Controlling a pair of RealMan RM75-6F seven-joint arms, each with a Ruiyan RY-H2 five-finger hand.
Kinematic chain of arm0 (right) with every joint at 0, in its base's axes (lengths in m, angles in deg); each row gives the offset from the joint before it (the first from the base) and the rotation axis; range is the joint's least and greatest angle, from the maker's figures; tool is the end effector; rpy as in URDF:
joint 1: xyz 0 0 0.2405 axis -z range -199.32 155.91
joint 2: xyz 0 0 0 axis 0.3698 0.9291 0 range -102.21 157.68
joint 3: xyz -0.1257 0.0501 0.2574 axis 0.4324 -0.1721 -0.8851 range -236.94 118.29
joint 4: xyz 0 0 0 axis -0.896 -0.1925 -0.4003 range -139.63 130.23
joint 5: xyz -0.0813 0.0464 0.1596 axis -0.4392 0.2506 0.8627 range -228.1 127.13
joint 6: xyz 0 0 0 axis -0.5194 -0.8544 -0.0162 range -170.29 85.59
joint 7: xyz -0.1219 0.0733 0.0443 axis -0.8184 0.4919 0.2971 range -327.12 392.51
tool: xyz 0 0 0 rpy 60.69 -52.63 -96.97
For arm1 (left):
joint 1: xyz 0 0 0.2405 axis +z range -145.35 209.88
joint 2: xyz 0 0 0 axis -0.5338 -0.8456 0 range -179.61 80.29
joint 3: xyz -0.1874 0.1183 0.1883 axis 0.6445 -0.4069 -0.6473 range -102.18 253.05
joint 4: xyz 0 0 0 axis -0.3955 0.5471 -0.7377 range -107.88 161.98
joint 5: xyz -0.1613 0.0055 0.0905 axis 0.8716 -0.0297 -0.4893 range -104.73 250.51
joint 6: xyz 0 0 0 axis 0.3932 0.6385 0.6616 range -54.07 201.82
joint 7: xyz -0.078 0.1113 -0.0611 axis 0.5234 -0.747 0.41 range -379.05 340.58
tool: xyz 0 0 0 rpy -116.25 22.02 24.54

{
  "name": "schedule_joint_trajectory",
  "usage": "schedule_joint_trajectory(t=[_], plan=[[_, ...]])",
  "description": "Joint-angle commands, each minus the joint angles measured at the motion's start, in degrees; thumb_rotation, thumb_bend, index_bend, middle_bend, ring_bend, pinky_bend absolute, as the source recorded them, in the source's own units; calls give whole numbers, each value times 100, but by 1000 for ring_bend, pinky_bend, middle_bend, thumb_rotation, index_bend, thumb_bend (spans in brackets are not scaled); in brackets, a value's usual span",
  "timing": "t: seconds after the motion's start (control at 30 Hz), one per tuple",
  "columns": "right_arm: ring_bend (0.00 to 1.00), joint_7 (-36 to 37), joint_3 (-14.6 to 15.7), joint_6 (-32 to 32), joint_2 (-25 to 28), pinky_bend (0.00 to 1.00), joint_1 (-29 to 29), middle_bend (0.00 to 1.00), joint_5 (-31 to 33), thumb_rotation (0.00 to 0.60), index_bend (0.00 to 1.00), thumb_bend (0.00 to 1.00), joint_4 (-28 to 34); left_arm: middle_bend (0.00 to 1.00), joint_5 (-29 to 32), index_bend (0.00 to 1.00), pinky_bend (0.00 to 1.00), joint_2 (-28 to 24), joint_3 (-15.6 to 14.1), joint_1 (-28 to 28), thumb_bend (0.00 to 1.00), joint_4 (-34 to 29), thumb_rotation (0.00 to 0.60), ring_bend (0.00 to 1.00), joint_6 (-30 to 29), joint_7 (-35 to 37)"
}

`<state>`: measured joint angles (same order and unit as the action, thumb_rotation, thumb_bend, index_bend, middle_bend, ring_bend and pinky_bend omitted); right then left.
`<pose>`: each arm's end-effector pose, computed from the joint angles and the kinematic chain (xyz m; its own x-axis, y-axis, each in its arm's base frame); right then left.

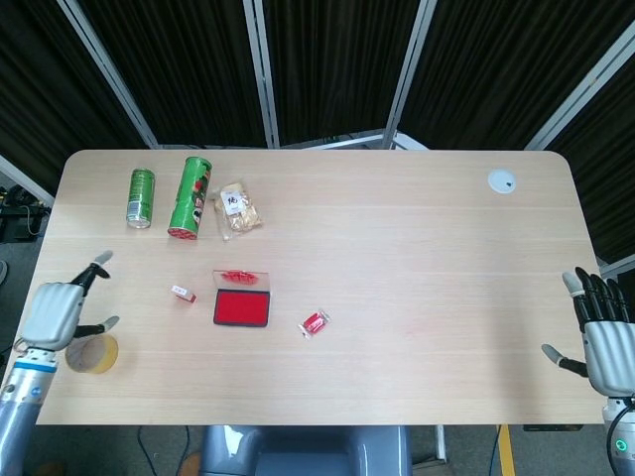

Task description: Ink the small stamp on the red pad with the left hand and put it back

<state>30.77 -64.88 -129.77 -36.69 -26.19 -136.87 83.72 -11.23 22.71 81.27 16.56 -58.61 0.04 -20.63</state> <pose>-0.3375 -0.1933 0.2135 0.4776 0.0873 0.8742 -0.8775 -0.0014 0.4796 -0.3123 0.2587 0.1389 0.3977 0.0757 0.9144 0.9114 -0.1471 -0.3842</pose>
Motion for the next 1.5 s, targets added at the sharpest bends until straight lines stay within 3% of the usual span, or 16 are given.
schedule_joint_trajectory(t=[0.03, 0.27, 0.47, 0.63, 0.9, 1.5], plan=[[0, -32, -23, 86, -30, 0, -34, 0, 83, 600, 0, 0, -41, 426, 15, 168, 1000, 489, 61, -585, 0, 537, 600, 908, 737, 9], [0, -113, -67, 243, -56, 0, -67, 0, 299, 600, 0, 0, -92, 441, 74, 200, 1000, 1051, 31, -1023, 0, 1250, 600, 913, 1287, -148], [0, -163, -96, 325, -83, 0, -65, 0, 468, 600, 0, 0, -176, 440, 67, 323, 1000, 1377, -17, -1224, 0, 1710, 600, 913, 1506, -155], [0, -168, -99, 361, -94, 0, -60, 0, 531, 600, 0, 0, -223, 430, -29, 373, 1000, 1582, -61, -1311, 10, 2090, 600, 913, 1468, -145], [0, -153, -101, 380, -107, 0, -58, 0, 562, 600, 0, 0, -272, 426, -176, 415, 1000, 1927, -157, -1417, 159, 2743, 600, 913, 1366, 28], [0, -154, -111, 503, -156, 0, -98, 0, 656, 600, 0, 0, -355, 424, -298, 452, 1000, 2409, -328, -1503, 242, 3599, 600, 903, 1212, 76]])
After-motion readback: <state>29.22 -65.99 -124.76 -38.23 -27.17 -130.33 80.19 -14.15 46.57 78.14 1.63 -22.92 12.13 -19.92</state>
